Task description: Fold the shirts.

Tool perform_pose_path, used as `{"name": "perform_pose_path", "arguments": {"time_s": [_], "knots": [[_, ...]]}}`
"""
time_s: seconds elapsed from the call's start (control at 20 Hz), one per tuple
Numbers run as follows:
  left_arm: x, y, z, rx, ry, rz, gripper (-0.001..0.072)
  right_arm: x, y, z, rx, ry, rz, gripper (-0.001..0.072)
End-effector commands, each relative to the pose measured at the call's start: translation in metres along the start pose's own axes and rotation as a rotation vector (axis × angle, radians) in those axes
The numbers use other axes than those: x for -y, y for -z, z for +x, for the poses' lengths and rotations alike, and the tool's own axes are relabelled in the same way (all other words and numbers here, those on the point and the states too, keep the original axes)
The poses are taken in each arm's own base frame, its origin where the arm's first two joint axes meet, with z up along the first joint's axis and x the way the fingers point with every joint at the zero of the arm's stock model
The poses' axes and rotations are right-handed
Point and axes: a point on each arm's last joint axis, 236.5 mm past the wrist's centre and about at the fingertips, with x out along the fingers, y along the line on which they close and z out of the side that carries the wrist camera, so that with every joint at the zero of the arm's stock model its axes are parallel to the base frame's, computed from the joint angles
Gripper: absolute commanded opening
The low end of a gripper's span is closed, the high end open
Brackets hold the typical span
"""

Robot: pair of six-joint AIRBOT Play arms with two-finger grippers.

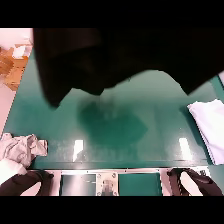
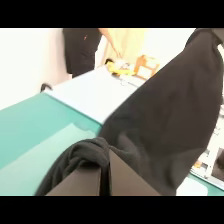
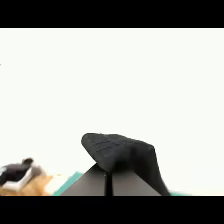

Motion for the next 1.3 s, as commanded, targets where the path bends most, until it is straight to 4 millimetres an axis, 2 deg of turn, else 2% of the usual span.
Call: {"name": "perform_pose_path", "arguments": {"time_s": [0.0, 0.05, 0.15, 0.2, 0.3, 0.35, 0.45, 0.6, 0.7, 0.8, 0.85, 0.9, 0.95, 1.0, 1.05, 1.1, 1.15, 1.25], "knots": [[0.011, -0.007, -0.016, 0.002, -0.025, 0.028, 0.0033, -0.007, -0.013, -0.01, 0.026, 0.021, -0.045, 0.0018], [-0.007, -0.002, -0.014, -0.016, -0.09, 0.031, 0.0033, 0.001, -0.004, -0.007, 0.0, 0.037, -0.039, 0.0018], [-0.056, 0.012, -0.011, -0.073, -0.251, 0.049, 0.0033, 0.028, 0.022, 0.006, -0.067, 0.082, -0.003, 0.0018], [-0.081, 0.023, -0.004, -0.116, -0.309, 0.055, 0.0033, 0.043, 0.041, 0.014, -0.113, 0.096, 0.034, 0.0018], [-0.125, 0.059, 0.021, -0.219, -0.355, 0.029, 0.0033, 0.082, 0.101, 0.033, -0.236, 0.137, 0.138, 0.0018], [-0.149, 0.087, 0.04, -0.287, -0.356, 0.007, 0.0033, 0.103, 0.135, 0.041, -0.296, 0.162, 0.189, 0.0018], [-0.205, 0.162, 0.082, -0.447, -0.352, -0.063, 0.0033, 0.154, 0.216, 0.054, -0.396, 0.239, 0.295, 0.0018], [-0.284, 0.298, 0.136, -0.673, -0.32, -0.14, 0.0033, 0.228, 0.352, 0.056, -0.509, 0.405, 0.452, 0.0018], [-0.312, 0.373, 0.163, -0.733, -0.288, -0.235, 0.0034, 0.261, 0.449, 0.045, -0.608, 0.516, 0.543, 0.0018], [-0.327, 0.424, 0.178, -0.75, -0.277, -0.324, 0.0034, 0.27, 0.524, 0.036, -0.732, 0.566, 0.605, 0.0018], [-0.333, 0.44, 0.181, -0.76, -0.28, -0.346, 0.0035, 0.27, 0.551, 0.034, -0.789, 0.574, 0.632, 0.0018], [-0.336, 0.45, 0.18, -0.775, -0.283, -0.353, 0.0044, 0.271, 0.573, 0.031, -0.831, 0.583, 0.66, 0.0018], [-0.338, 0.454, 0.178, -0.791, -0.29, -0.344, 0.0347, 0.271, 0.585, 0.031, -0.851, 0.588, 0.689, 0.002], [-0.34, 0.453, 0.173, -0.812, -0.298, -0.32, 0.0615, 0.274, 0.588, 0.031, -0.853, 0.595, 0.705, 0.01], [-0.342, 0.448, 0.164, -0.851, -0.301, -0.285, 0.0609, 0.276, 0.584, 0.032, -0.848, 0.593, 0.705, 0.0255], [-0.348, 0.439, 0.146, -0.922, -0.319, -0.231, 0.0611, 0.276, 0.575, 0.031, -0.858, 0.576, 0.714, 0.0337], [-0.356, 0.431, 0.126, -0.986, -0.356, -0.195, 0.061, 0.275, 0.565, 0.026, -0.886, 0.555, 0.717, 0.0337], [-0.382, 0.4, 0.08, -1.017, -0.527, -0.184, 0.0611, 0.27, 0.545, 0.001, -0.966, 0.519, 0.74, 0.0334]]}}
